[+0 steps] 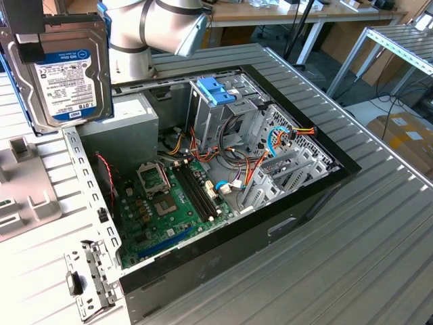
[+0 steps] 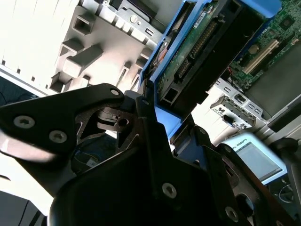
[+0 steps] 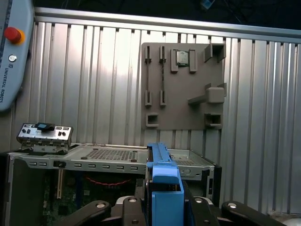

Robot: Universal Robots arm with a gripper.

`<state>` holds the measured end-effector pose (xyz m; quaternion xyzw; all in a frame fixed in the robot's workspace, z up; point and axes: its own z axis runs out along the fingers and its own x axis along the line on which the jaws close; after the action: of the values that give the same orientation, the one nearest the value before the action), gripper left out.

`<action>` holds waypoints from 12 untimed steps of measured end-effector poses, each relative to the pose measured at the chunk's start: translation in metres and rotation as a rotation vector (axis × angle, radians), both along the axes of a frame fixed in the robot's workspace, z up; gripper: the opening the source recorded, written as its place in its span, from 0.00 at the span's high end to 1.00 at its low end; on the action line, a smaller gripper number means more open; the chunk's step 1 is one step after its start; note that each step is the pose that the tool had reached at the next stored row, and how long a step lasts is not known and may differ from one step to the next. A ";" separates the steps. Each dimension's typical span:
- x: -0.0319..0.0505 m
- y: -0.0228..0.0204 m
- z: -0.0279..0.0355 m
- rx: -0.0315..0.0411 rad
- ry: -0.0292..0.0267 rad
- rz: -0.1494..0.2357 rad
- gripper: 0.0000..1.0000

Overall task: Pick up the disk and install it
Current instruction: 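Pick up the disk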

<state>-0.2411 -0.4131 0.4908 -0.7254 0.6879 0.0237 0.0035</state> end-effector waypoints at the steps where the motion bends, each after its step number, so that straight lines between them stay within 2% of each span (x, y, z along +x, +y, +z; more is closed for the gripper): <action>1: 0.0007 -0.0008 0.0000 0.0000 0.0000 0.000 0.63; 12: 0.0082 -0.0083 -0.0004 -0.0001 0.0000 0.000 0.63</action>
<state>-0.2329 -0.4214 0.4904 -0.7254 0.6880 0.0236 0.0034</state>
